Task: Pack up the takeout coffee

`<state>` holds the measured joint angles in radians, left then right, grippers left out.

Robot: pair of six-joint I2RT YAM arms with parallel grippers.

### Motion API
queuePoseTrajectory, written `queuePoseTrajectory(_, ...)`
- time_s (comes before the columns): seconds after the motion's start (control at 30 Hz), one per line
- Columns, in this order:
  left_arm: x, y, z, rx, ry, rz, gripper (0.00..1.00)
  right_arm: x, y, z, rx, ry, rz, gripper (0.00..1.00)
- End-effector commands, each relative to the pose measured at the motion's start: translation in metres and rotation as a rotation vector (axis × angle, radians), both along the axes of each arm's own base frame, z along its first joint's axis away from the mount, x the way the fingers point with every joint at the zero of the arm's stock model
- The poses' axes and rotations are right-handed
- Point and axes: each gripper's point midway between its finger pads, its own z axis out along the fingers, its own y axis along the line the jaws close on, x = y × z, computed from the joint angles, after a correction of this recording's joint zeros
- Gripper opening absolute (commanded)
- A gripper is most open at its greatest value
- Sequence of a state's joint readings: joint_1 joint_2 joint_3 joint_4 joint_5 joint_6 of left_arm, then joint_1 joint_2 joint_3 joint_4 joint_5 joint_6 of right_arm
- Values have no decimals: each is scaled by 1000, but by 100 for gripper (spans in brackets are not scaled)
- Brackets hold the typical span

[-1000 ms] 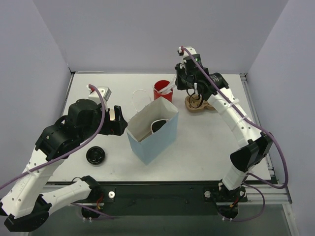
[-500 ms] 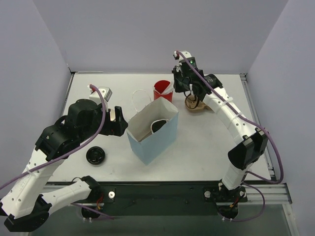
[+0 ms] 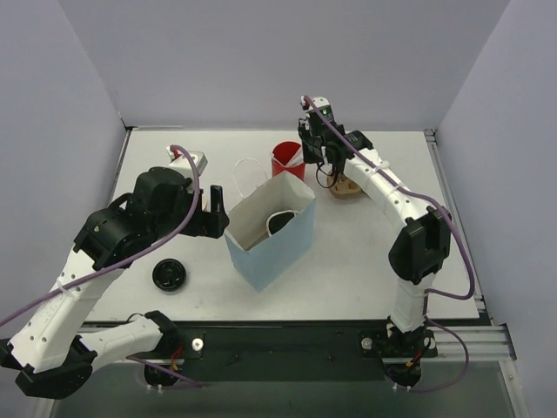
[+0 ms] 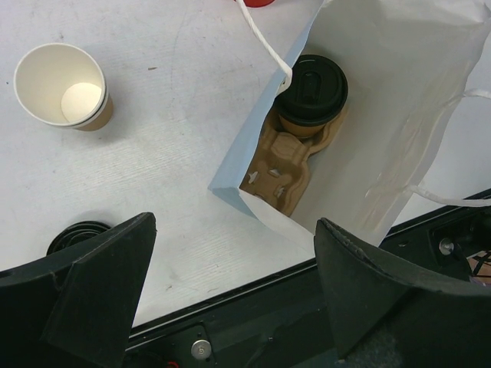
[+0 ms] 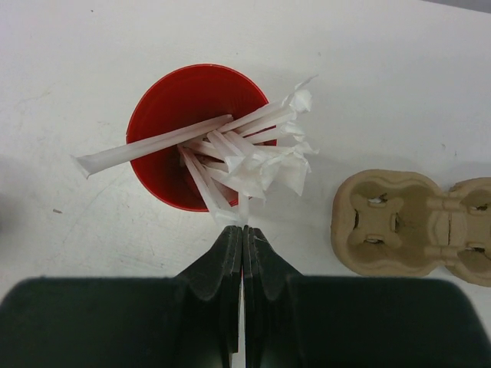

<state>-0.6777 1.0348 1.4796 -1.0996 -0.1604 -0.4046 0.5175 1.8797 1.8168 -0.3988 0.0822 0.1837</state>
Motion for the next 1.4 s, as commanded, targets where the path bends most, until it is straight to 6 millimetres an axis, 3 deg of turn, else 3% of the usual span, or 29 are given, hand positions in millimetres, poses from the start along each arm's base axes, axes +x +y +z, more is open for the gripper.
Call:
queuePoseTrajectory(0.0, 2, 5, 17, -21, -36, 30, 94, 19, 0, 16, 44, -72, -43, 0)
queuePoseTrajectory(0.2, 7, 7, 29, -41, -64, 65, 94, 25, 2, 20, 103, -100, -50, 0)
queuePoseTrajectory(0.37, 8, 7, 28, -43, -56, 83, 94, 22, 9, 11, 168, -91, -45, 6)
queuePoseTrajectory(0.53, 10, 12, 25, -21, -39, 119, 94, 20, 8, 6, 186, -86, -47, 4)
queuePoseTrajectory(0.6, 11, 15, 23, -8, -26, 133, 94, 20, 9, 9, 198, -99, -37, 0)
queuePoseTrajectory(0.93, 15, 15, 18, -15, -25, 168, 94, 13, -8, 42, 180, -159, -20, 0)
queuePoseTrajectory(1.1, 16, 14, 17, -31, -36, 174, 94, 12, -7, 60, 210, -176, 6, 0)
queuePoseTrajectory(1.37, 17, 16, 19, -19, -43, 168, 94, 13, -1, 59, 234, -157, 19, 1)
